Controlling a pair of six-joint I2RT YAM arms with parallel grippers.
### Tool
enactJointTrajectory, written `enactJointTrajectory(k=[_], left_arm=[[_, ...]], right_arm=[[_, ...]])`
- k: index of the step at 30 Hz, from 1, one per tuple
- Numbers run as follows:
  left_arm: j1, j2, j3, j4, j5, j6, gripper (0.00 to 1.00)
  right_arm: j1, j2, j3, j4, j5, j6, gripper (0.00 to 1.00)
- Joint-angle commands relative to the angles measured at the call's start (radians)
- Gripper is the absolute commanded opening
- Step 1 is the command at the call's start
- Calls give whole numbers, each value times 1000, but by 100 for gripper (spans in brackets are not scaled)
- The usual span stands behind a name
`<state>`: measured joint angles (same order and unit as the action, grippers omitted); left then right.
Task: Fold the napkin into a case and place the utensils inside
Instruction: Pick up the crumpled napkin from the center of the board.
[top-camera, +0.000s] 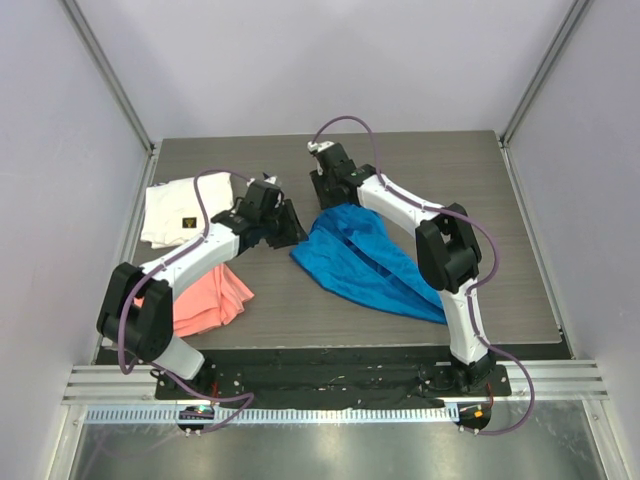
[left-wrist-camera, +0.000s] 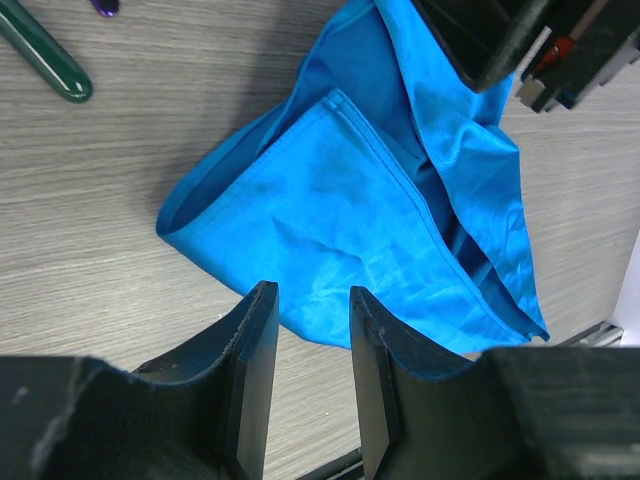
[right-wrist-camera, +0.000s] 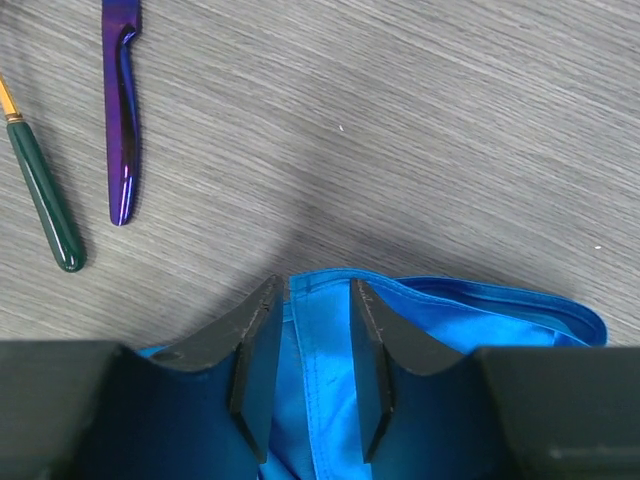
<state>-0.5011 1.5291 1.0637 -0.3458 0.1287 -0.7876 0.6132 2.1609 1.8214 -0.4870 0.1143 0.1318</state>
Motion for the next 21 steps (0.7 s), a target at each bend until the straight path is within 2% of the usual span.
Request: enactJointTrajectory(k=[1, 16, 19, 20, 21], left_arm=[[-17, -20, 10, 44, 15, -12, 38], [-22, -21, 27, 28, 8, -10, 38], [-31, -11, 39, 19, 5, -6, 38], [-36, -7, 50, 16, -1, -1, 38], [-45, 6, 58, 10, -3, 1, 39]], right_arm=[[2, 1, 9, 17, -16, -12, 40], [2, 57, 9, 27, -11, -1, 38], [2, 54, 7, 24, 2, -4, 32], [2, 51, 9, 21, 7, -3, 21], [3, 31, 0, 24, 42, 2, 17]])
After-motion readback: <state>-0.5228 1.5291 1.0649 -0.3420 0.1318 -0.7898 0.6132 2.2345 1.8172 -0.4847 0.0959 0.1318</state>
